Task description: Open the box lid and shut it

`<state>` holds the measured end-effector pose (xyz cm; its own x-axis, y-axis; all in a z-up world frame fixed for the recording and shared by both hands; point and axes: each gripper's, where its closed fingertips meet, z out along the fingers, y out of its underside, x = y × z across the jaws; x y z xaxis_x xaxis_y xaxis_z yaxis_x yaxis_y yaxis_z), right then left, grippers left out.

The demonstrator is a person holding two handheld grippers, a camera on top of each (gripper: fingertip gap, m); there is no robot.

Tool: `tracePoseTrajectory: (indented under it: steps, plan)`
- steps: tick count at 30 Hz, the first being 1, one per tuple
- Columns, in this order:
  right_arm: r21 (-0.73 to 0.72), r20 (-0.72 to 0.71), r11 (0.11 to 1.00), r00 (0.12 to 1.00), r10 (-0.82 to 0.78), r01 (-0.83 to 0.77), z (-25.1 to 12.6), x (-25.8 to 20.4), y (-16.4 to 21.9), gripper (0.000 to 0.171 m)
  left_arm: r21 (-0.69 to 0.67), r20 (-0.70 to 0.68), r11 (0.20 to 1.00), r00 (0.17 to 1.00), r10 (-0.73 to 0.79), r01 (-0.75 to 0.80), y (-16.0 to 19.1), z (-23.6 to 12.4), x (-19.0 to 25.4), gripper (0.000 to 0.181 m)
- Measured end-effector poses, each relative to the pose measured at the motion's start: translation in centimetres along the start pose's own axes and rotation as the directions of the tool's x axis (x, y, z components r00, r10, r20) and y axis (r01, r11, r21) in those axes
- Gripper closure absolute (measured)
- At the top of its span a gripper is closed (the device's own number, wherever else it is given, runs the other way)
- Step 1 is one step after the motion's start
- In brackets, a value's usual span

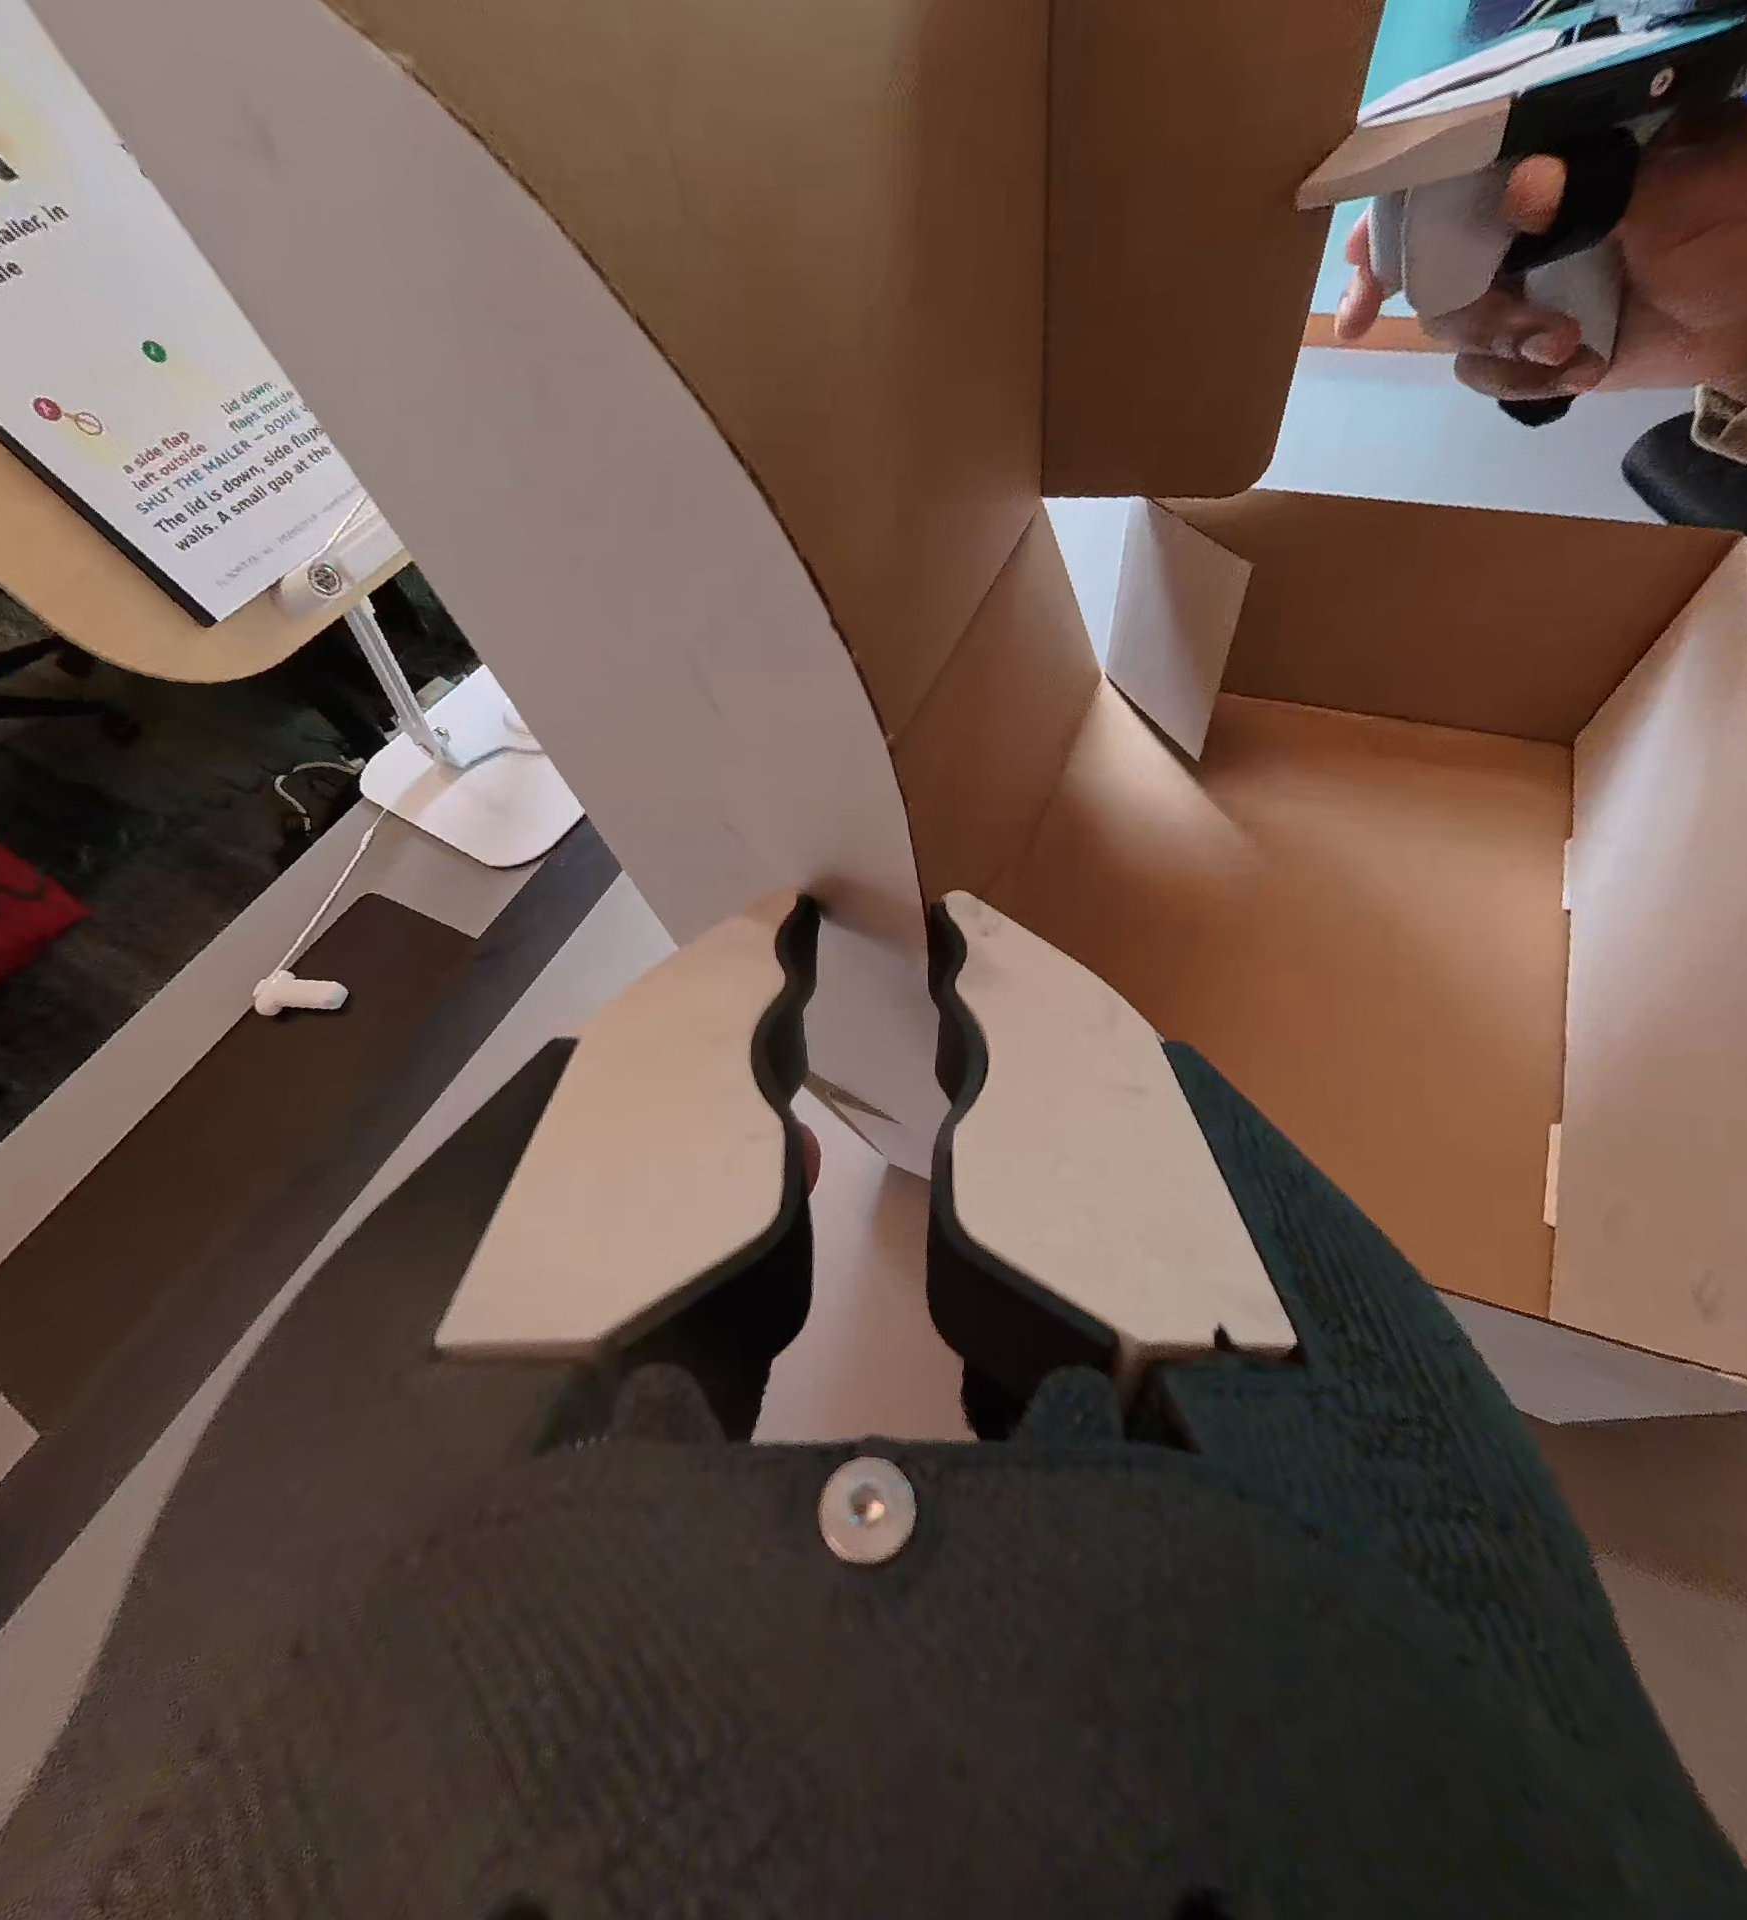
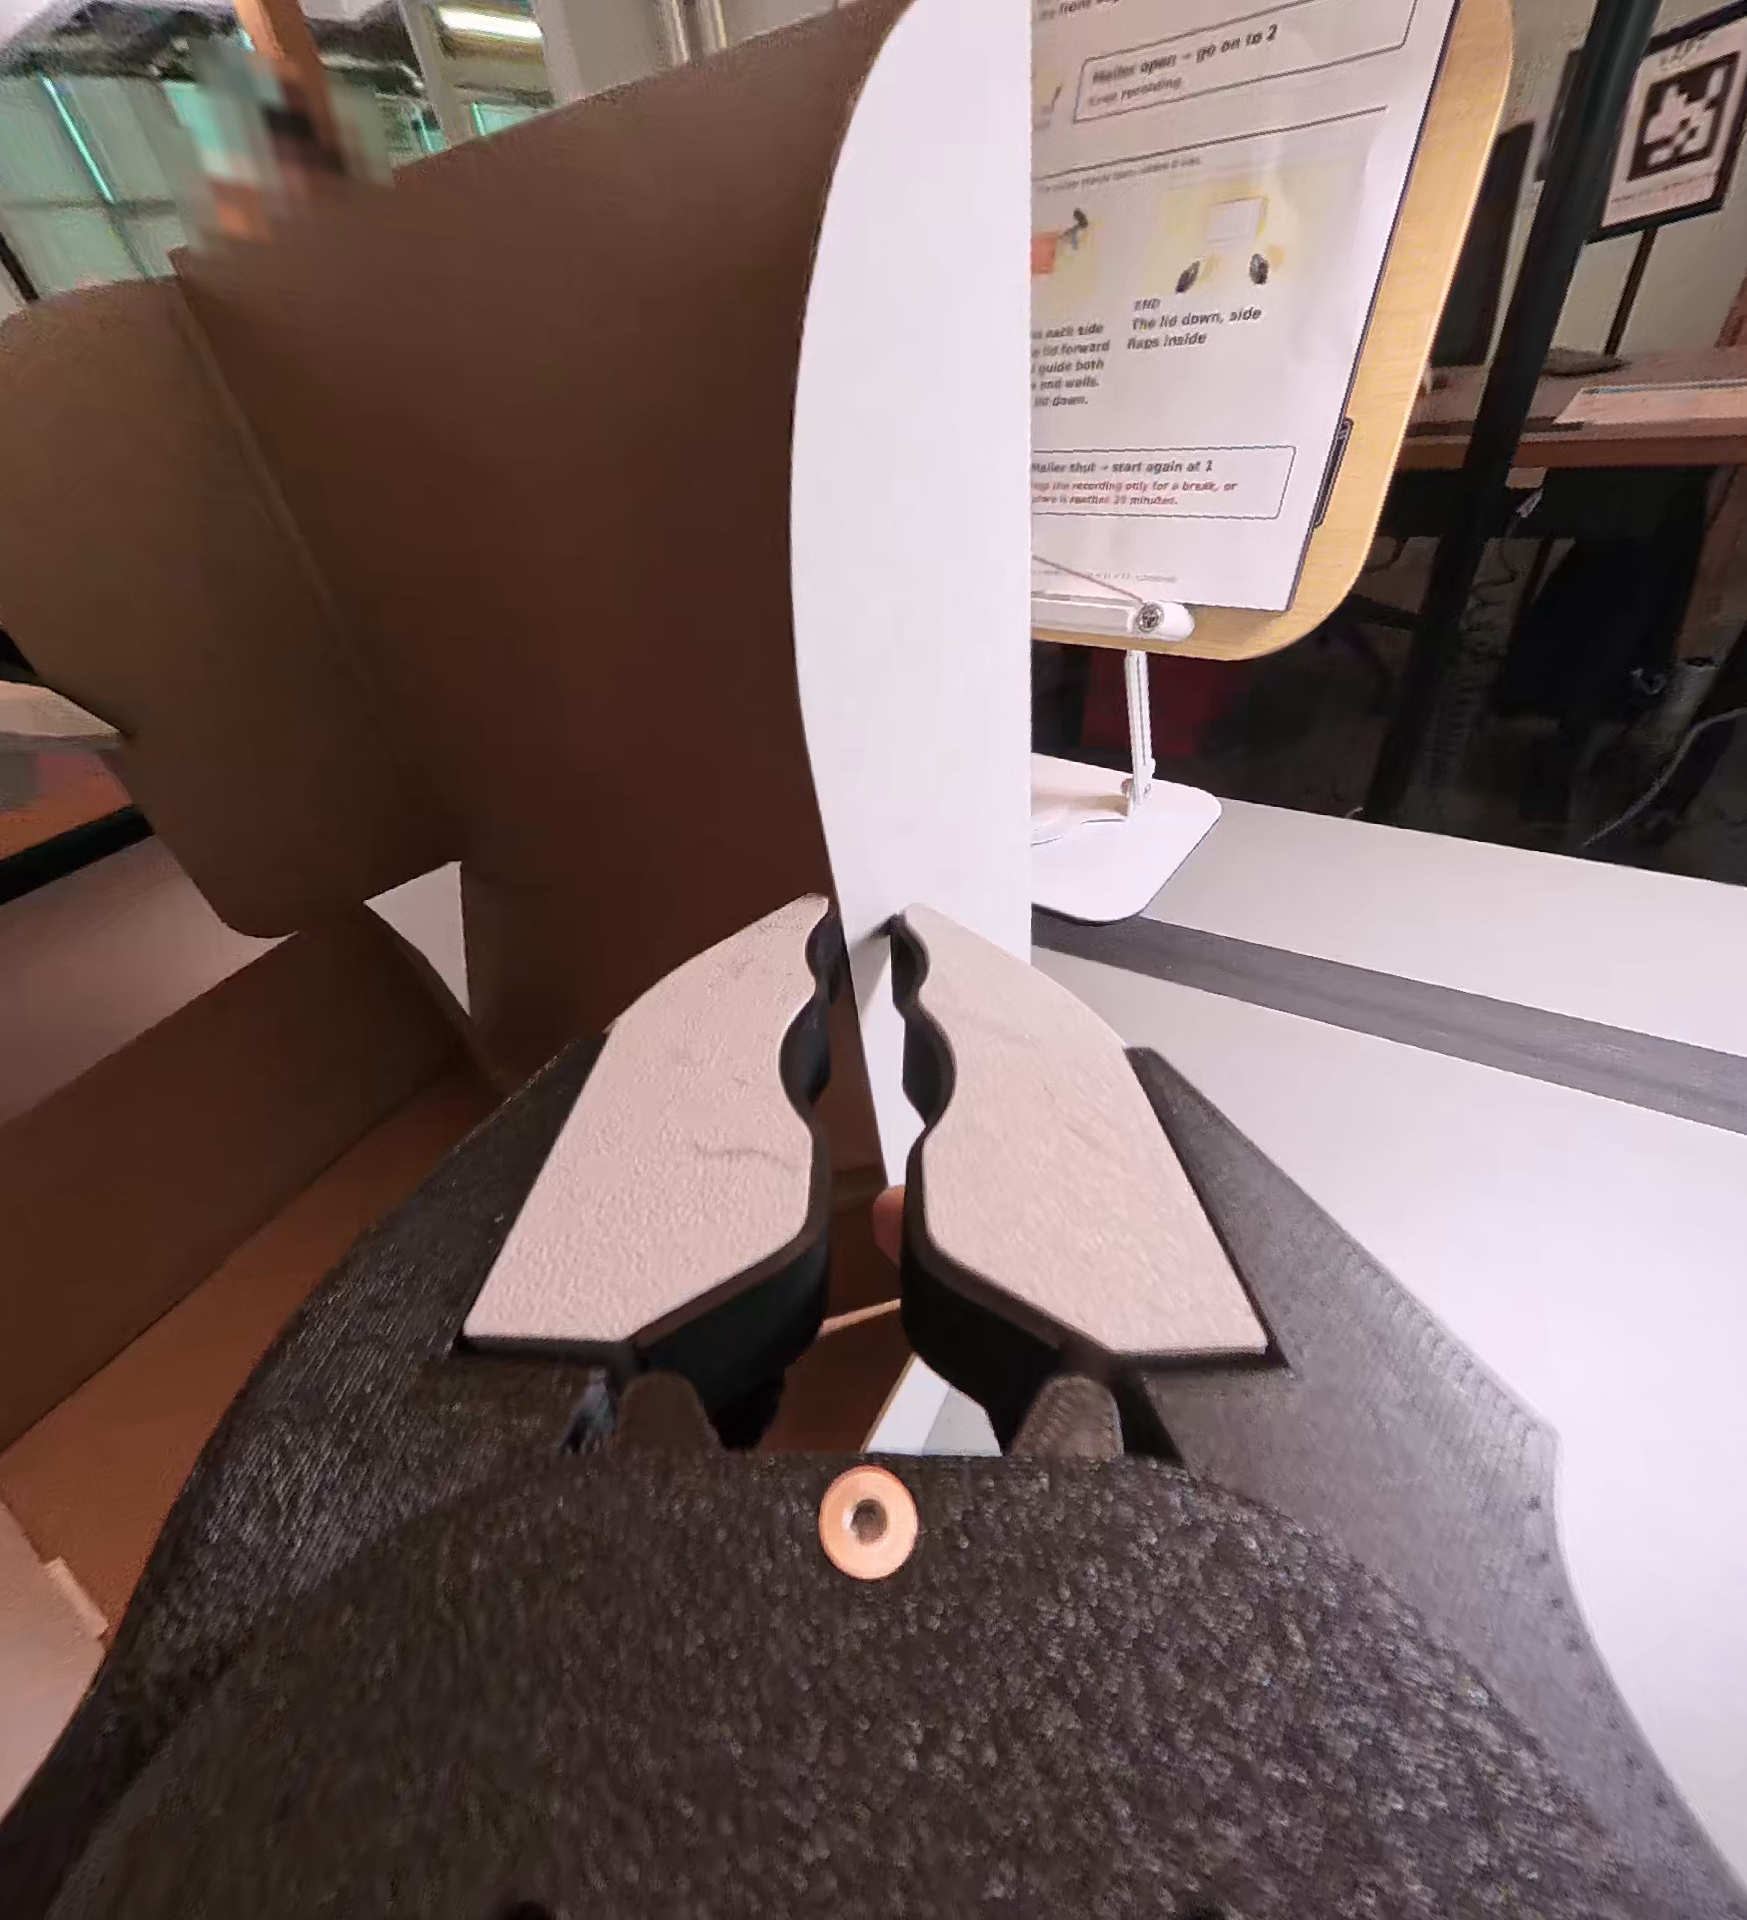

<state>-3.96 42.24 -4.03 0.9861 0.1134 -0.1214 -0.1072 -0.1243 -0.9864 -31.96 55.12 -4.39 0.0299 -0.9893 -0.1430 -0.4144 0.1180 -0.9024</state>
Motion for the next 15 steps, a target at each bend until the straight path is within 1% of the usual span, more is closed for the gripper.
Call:
tracePoseTrajectory:
  steps: [1,5,7,9,11,12,15]
  plan:
    - [-0.005,0.012,1.000,1.000,0.003,-0.003,-0.2,-0.2,0.1,0.162,0.012,0.005,1.000,1.000,-0.014,0.014,-0.1,0.0,0.1,0.161]
    - [-0.006,0.017,0.998,0.998,-0.059,0.059,-0.2,-1.4,0.3,0.160,0.055,0.019,0.996,0.997,-0.075,0.074,-0.8,1.0,0.9,0.159]
    - [-0.013,0.008,0.996,0.996,-0.089,0.089,-0.1,-1.6,0.2,0.160,0.039,0.025,0.997,0.998,-0.063,0.062,-0.9,1.6,1.5,0.157]
    - [-0.019,0.008,0.996,0.996,-0.091,0.091,0.0,-1.6,0.2,0.159,0.040,0.065,0.998,0.997,-0.042,0.040,-1.1,2.0,1.5,0.156]
    - [-0.020,0.007,0.996,0.996,-0.092,0.092,-0.2,-1.4,0.0,0.152,0.051,0.093,0.998,0.995,-0.039,0.034,-1.2,2.1,1.3,0.157]
    - [-0.016,0.006,0.996,0.996,-0.092,0.092,-0.5,-1.3,-0.1,0.146,0.062,0.096,0.997,0.994,-0.047,0.041,-1.2,2.0,1.3,0.157]
    - [0.022,0.015,0.997,0.997,-0.073,0.073,-1.9,-1.2,-0.8,0.136,0.123,0.110,0.990,0.991,-0.077,0.063,-1.7,1.0,1.5,0.155]
